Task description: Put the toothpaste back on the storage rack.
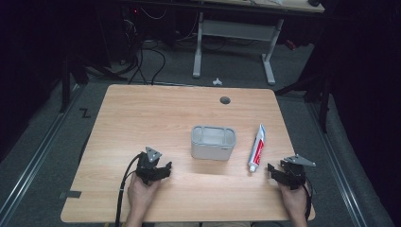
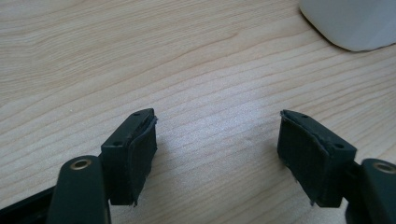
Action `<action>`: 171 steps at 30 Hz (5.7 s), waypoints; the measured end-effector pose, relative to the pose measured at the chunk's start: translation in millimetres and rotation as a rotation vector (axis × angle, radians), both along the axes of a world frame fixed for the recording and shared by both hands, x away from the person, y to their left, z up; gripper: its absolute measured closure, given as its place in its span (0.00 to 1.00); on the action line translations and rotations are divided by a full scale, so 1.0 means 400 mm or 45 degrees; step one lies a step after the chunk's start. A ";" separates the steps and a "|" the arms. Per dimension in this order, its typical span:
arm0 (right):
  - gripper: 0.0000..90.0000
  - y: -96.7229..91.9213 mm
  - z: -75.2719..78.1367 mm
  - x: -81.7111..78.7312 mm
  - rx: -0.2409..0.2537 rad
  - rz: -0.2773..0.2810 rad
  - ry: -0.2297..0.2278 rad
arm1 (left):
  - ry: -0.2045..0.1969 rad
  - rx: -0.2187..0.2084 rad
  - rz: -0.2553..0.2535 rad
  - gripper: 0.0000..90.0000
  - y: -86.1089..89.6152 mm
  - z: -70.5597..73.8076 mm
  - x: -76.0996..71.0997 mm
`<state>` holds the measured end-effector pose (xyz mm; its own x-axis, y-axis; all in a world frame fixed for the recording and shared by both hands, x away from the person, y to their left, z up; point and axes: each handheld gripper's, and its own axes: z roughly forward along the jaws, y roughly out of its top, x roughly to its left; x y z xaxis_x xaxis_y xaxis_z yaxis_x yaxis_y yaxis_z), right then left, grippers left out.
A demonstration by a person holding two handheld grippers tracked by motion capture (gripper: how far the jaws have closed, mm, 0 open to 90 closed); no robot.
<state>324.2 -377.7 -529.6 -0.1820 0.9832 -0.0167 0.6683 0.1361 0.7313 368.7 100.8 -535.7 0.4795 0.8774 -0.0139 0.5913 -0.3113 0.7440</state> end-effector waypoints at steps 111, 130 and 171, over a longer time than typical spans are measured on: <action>0.51 0.146 0.149 0.087 0.066 0.064 -0.051 | 0.001 0.001 -0.004 0.32 0.000 0.000 0.002; 0.50 0.096 0.133 0.208 0.073 -0.048 0.153 | -0.001 0.007 -0.004 0.32 -0.001 0.000 0.002; 0.58 0.128 0.087 0.335 0.022 -0.162 0.485 | -0.002 0.005 -0.002 0.32 -0.002 0.000 0.002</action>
